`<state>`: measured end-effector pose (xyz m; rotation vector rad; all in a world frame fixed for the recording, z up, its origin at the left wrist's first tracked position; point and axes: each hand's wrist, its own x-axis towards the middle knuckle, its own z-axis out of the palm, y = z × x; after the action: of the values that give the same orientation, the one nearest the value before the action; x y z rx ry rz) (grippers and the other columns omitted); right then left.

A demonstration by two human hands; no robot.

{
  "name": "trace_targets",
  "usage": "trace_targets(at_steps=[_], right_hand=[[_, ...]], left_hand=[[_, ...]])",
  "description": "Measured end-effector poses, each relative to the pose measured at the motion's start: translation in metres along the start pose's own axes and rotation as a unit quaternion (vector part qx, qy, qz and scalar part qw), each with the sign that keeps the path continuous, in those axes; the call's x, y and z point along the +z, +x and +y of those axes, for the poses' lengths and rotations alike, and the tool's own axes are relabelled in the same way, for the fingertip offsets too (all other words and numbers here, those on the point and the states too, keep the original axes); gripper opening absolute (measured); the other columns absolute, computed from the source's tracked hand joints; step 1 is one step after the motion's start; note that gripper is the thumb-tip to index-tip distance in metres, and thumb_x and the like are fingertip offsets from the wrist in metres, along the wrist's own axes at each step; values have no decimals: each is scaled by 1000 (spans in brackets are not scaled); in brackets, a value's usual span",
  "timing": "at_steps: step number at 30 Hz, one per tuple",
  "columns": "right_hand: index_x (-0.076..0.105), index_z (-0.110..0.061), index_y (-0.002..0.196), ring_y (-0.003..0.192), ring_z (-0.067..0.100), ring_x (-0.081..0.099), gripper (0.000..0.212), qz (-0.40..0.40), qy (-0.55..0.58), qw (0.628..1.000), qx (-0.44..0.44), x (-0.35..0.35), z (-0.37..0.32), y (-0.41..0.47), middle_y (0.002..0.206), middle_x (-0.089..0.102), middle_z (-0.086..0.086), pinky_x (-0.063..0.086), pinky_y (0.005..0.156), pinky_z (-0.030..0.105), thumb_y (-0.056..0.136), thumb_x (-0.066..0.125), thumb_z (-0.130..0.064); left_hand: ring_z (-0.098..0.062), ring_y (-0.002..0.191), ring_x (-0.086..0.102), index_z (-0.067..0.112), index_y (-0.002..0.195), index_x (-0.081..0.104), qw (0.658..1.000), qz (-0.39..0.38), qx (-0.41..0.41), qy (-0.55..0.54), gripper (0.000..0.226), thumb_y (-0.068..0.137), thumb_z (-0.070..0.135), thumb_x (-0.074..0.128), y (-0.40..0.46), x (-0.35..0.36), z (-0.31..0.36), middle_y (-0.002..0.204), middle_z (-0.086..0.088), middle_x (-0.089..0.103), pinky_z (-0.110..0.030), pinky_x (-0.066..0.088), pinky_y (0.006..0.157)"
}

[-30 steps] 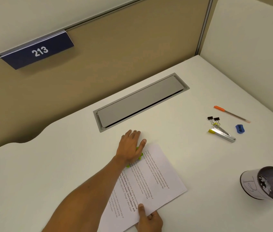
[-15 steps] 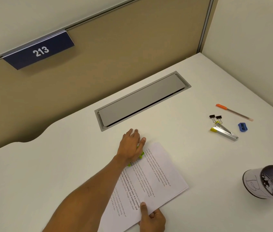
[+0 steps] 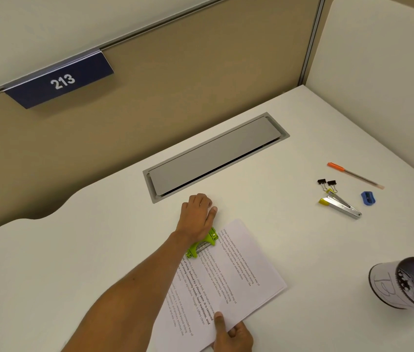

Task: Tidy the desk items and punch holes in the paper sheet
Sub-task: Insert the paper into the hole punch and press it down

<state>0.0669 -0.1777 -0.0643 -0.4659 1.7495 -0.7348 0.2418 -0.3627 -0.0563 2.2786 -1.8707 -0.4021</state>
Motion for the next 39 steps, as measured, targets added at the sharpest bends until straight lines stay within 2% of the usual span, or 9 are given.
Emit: trace_targets(at_steps=[5, 8, 12, 15, 22, 31, 34, 36, 39], right_hand=[[76, 1, 84, 44, 26, 54, 11, 2, 10, 1000, -7, 2, 1, 3, 51, 67, 20, 54, 56, 48, 75, 76, 9], [76, 5, 84, 48, 29, 56, 11, 10, 25, 1000, 3, 4, 0, 3, 49, 65, 21, 54, 57, 56, 74, 77, 11], [75, 5, 82, 43, 20, 51, 13, 20, 42, 999, -2, 5, 0, 4, 46, 65, 19, 43, 40, 28, 73, 75, 15], [74, 8, 80, 31, 15, 44, 13, 26, 59, 998, 0, 7, -1, 4, 49, 65, 22, 39, 33, 18, 71, 74, 18], [77, -5, 81, 46, 25, 54, 13, -3, 7, 1000, 24, 2, 9, 9, 46, 64, 17, 56, 61, 56, 75, 78, 6], [76, -22, 75, 53, 41, 60, 19, -18, -25, 999, 22, 0, 20, 15, 51, 64, 20, 58, 68, 60, 76, 80, -3], [75, -22, 72, 52, 30, 56, 22, -15, -12, 1000, 15, 1, 18, 13, 50, 63, 22, 58, 67, 61, 76, 79, 0], [75, -20, 70, 49, 28, 56, 24, -11, -7, 1000, 5, 1, 15, 13, 52, 64, 23, 58, 63, 55, 75, 79, 3], [74, -17, 69, 41, 24, 58, 25, -15, 10, 1000, -19, 0, 8, 12, 51, 70, 8, 52, 48, 29, 75, 77, 7]], left_hand=[[-26, 120, 42, 12, 122, 52, 1000, 19, -4, -3, 36, 102, 37, 37, 0, 6, -4, 131, -7, 49, -40, 37, 98], [-28, 132, 34, 12, 130, 49, 1000, 19, -21, -11, 49, 98, 45, 29, 0, 6, -4, 145, -10, 40, -42, 30, 109], [-30, 141, 26, 14, 136, 43, 999, 5, -34, -7, 50, 100, 46, 30, 2, 9, -6, 155, -10, 30, -45, 22, 116], [-31, 143, 23, 16, 139, 39, 999, 6, -44, -3, 47, 102, 44, 35, 3, 14, -9, 158, -10, 25, -48, 21, 118], [-32, 145, 20, 13, 144, 33, 999, 18, -49, 16, 64, 95, 54, 28, 7, 19, -11, 159, -13, 21, -51, 19, 119], [-31, 142, 26, 13, 140, 38, 996, 74, -45, 7, 70, 93, 63, 26, 9, 25, -14, 155, -12, 31, -51, 24, 117], [-32, 138, 32, 12, 136, 43, 995, 77, -55, 27, 67, 93, 61, 26, 5, 21, -12, 149, -12, 39, -52, 29, 114], [-32, 131, 40, 11, 128, 49, 994, 85, -60, 38, 62, 94, 59, 26, 2, 16, -7, 141, -12, 46, -50, 36, 109], [-28, 110, 50, 12, 108, 60, 992, 103, -48, 58, 55, 96, 53, 26, -6, 7, -1, 116, -7, 58, -43, 44, 91]])
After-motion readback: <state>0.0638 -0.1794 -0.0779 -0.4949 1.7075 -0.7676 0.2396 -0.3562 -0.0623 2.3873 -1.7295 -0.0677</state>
